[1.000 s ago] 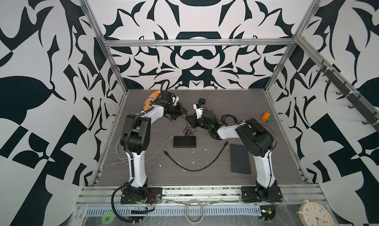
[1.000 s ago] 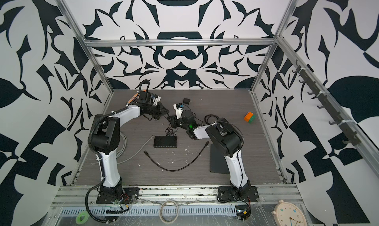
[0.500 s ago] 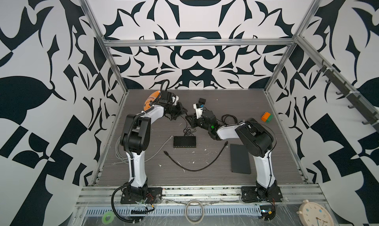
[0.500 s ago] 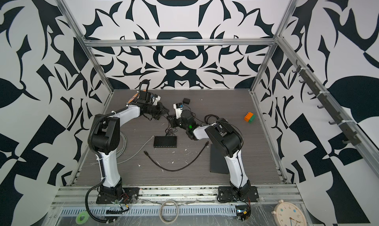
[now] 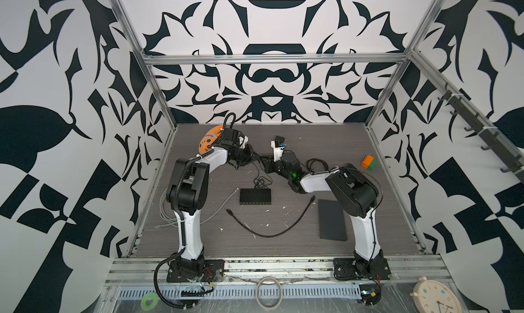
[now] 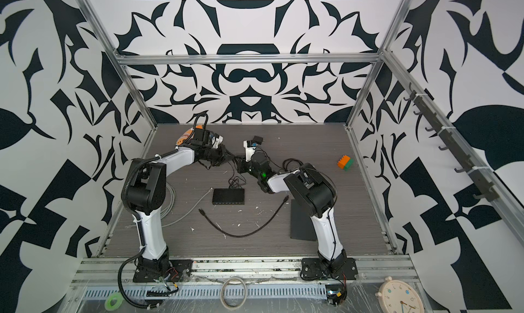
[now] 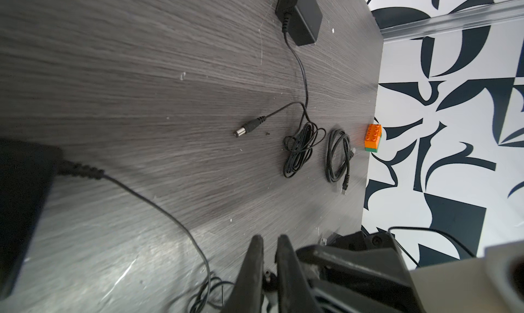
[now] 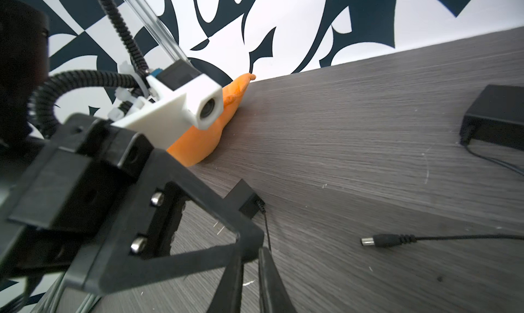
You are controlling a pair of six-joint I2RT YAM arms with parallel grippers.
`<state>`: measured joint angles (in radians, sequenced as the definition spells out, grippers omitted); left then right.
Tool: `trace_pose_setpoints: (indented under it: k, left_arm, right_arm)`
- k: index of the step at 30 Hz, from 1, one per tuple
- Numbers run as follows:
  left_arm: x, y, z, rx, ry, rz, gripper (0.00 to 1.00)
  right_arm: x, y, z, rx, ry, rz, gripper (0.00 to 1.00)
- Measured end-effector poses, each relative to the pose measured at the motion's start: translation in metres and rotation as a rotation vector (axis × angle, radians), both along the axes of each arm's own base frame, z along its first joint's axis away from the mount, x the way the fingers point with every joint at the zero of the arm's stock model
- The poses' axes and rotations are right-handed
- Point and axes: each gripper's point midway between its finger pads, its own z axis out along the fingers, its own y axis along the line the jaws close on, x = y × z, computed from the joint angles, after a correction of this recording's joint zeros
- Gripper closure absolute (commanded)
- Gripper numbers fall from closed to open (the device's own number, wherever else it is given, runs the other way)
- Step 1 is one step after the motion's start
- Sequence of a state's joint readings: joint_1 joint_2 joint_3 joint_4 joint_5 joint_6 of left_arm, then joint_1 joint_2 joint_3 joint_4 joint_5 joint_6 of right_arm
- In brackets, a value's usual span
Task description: Insert the plug into the switch port
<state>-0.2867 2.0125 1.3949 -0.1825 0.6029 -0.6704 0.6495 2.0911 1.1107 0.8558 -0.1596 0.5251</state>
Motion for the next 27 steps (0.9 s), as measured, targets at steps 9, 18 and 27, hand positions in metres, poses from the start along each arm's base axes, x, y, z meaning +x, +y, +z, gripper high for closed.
trace_pose_setpoints:
  k: [9, 18, 27]
  left_arm:
    - [0.001, 0.001, 0.000, -0.007, 0.015, 0.017, 0.87]
    - [0.005, 0.005, 0.004, -0.020, 0.017, 0.041, 0.87]
    - [0.005, 0.005, 0.002, -0.025, 0.025, 0.050, 0.87]
  right_arm:
    - [-0.003, 0.003, 0.004, 0.013, -0.014, 0.024, 0.72]
    - [-0.011, 0.004, -0.002, 0.017, -0.003, 0.054, 0.77]
    - [-0.014, 0.008, -0.005, 0.010, 0.009, 0.070, 0.79]
